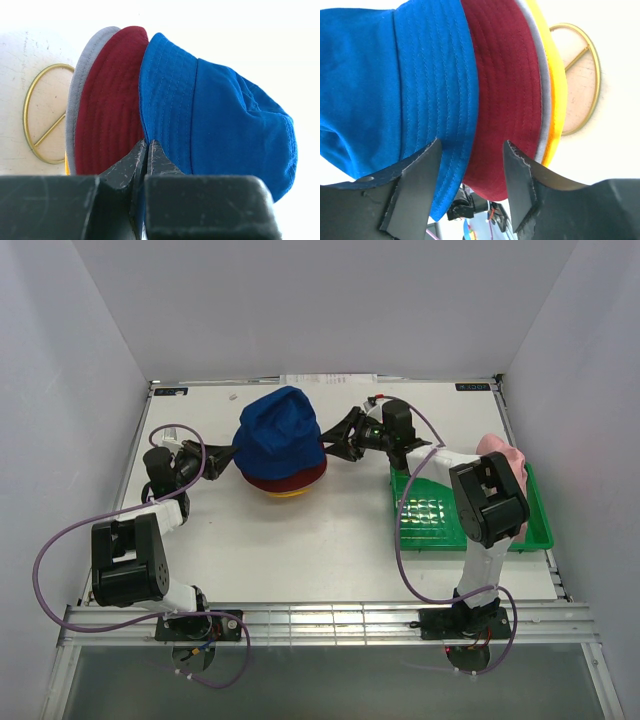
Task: Stack the hats
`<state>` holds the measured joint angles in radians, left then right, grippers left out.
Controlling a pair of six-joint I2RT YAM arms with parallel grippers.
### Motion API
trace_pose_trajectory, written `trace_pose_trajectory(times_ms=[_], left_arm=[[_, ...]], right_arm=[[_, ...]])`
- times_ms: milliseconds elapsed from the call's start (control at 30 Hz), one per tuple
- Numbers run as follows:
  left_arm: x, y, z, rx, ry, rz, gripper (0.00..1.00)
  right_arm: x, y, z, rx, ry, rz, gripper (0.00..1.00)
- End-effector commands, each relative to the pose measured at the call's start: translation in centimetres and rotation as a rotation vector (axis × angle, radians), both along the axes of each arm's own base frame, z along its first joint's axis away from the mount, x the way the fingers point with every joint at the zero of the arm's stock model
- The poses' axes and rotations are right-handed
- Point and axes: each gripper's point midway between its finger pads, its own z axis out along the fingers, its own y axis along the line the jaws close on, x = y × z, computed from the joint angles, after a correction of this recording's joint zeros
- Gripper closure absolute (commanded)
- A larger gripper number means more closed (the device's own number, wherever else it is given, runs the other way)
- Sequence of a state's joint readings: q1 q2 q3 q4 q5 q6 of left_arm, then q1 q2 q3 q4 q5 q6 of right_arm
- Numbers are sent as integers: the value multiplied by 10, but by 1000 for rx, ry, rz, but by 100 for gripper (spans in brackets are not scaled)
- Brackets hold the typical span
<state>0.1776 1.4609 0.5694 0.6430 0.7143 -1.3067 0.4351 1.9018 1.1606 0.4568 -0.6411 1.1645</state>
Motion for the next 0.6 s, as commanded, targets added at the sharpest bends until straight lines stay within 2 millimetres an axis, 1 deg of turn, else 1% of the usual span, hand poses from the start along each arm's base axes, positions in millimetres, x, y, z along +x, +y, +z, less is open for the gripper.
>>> trace_pose_trajectory(times_ms=[0,33,100,133,167,200,267,300,367,400,567], left_arm=[[1,5,2,23,-14,11,96],[2,5,3,24,-16,13,96],[1,4,2,24,-14,9,96],[1,4,2,27,-15,9,96],[1,4,3,27,-17,7,97],[1,4,2,27,-15,9,97],[1,5,3,27,-15,10,97],[1,4,2,27,-14,10,97],[1,4,2,27,-15,10,97],[1,4,2,27,-15,10,97],[0,4,4,28,-18,10,97]], right_arm=[[-2,2,37,69,-79,-11,41],[-4,2,35,76,-65,-13,40],[-6,1,43,118,-66,-21,36],[-9,0,38,118,-53,-26,35],[-9,-1,43,129,-66,-34,34],[-10,-2,43,129,-62,-38,33],[-13,-3,42,138,-43,-48,33],[-14,-3,47,157,-57,-49,33],[-17,-4,48,179,-33,-59,32],[-17,-3,52,194,-44,-61,32],[-15,-1,55,229,-20,-82,32]])
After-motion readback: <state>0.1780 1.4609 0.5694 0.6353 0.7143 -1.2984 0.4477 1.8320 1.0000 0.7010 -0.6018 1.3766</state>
